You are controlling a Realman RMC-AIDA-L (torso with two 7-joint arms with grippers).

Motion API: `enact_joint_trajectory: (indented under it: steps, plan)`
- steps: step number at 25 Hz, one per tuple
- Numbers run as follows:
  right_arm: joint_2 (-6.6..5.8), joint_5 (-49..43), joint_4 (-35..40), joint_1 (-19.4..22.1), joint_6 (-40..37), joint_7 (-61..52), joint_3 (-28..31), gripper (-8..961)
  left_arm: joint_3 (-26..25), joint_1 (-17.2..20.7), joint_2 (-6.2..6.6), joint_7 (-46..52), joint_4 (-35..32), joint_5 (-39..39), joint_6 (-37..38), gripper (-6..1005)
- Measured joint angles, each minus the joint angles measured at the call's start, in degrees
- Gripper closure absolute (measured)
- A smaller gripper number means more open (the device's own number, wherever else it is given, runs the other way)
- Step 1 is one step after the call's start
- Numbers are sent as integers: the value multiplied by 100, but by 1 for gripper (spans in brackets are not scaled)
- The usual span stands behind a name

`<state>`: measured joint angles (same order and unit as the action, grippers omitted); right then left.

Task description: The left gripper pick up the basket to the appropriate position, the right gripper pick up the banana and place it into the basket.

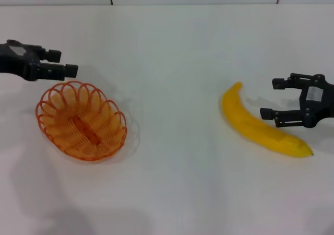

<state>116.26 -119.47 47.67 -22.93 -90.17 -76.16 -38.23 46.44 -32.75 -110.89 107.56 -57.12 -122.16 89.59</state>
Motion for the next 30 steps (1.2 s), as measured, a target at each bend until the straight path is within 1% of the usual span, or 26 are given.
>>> enact_joint_trajectory:
  steps: [2, 8, 13, 16, 22, 26, 28, 30]
  plan:
    - [-2, -3, -21, -4, 0, -2, 0, 63, -1, -93, 47, 263, -14, -184, 16, 331]
    - [-5, -6, -25, -8, 0, -4, 0, 62, -8, -158, 184, 584, -60, -520, -10, 337]
    - [-7, -6, -26, -29, 0, -5, -1, 62, -13, -248, 208, 680, -114, -1008, -101, 343]
    - [-7, -6, -51, -60, 0, -4, -7, 62, 15, -274, 162, 684, -142, -1277, -237, 346]
    - [-6, -6, -57, -80, 0, -4, -19, 62, 42, -313, -36, 518, -112, -1560, -551, 352]
    - [-3, -6, -57, -98, 0, -4, -19, 63, 48, -325, -129, 403, -84, -1659, -678, 356]
    - [1, -7, -85, -122, 0, -4, -18, 63, 49, -359, -200, 395, 0, -1787, -793, 359]
    - [-1, -13, -121, -139, 0, -4, -20, 63, 50, -413, -231, 371, 182, -1868, -917, 361]
